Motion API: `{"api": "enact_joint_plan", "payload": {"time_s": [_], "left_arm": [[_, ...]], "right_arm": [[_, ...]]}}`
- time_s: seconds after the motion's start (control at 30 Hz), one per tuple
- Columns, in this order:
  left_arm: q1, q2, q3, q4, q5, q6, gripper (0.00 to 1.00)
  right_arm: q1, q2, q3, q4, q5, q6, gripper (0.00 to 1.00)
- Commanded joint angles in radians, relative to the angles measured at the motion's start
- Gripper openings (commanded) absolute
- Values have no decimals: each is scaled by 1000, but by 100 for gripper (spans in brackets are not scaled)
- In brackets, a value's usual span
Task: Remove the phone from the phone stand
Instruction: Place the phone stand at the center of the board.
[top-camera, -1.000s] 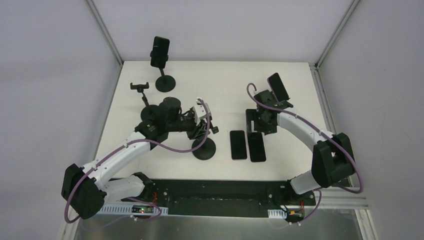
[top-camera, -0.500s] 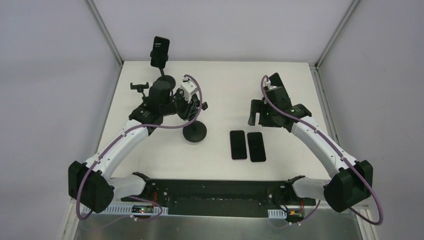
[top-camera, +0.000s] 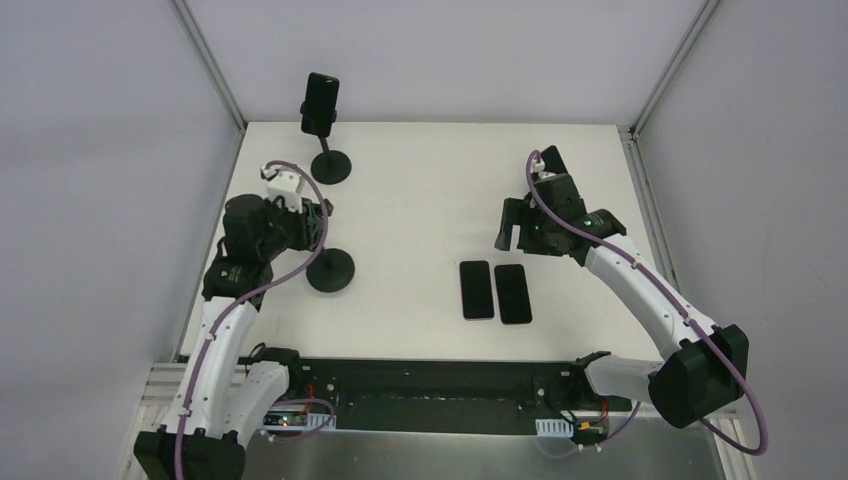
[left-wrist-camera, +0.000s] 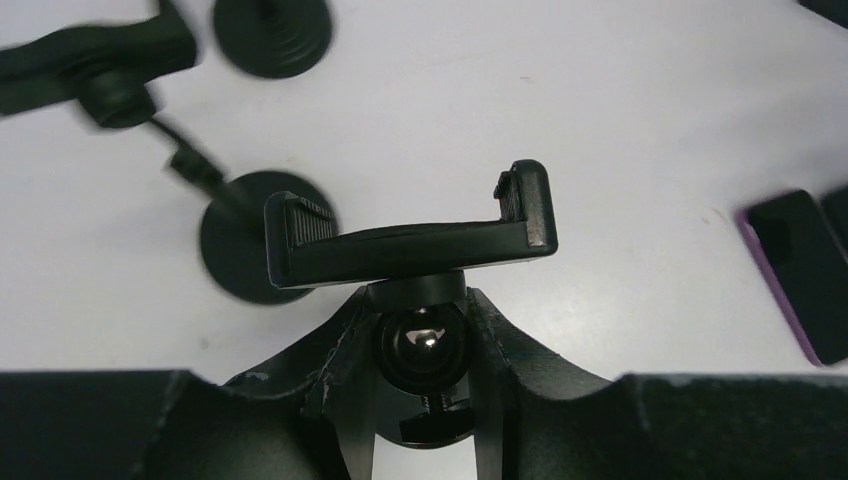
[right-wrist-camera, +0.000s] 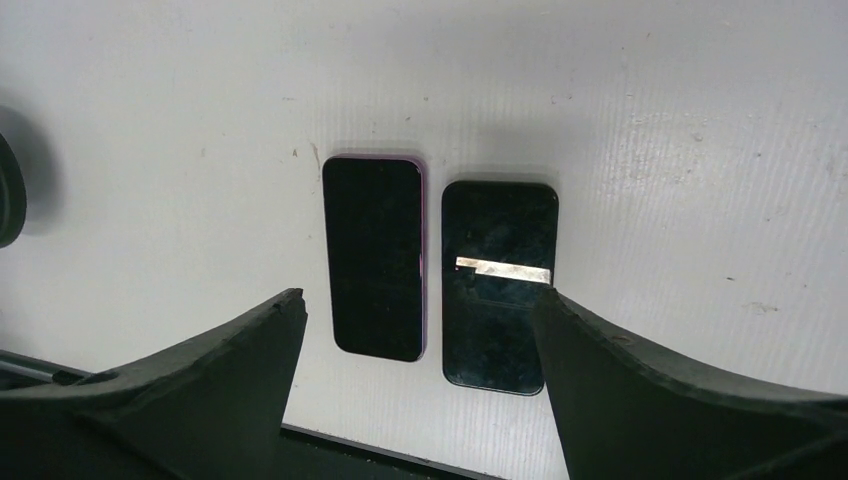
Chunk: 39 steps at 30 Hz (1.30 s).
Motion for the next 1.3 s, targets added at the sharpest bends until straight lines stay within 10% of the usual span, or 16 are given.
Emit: {"api": "enact_joint_plan", "payload": {"time_s": [0.0, 0.5, 1.0, 1.27], "left_arm": [[160, -40, 5, 71, -108, -71, 0], [468, 131, 48, 172, -274, -5, 0], [475, 83, -59, 230, -317, -11, 47], [475, 2, -72, 159, -345, -22, 89]], "right_arm": [[-5, 4, 34, 12, -40, 35, 87], [-5, 18, 9, 47, -121, 137, 87], [-5, 8, 2, 42, -104, 123, 87], [-10, -4, 35, 38, -185, 161, 88]]}}
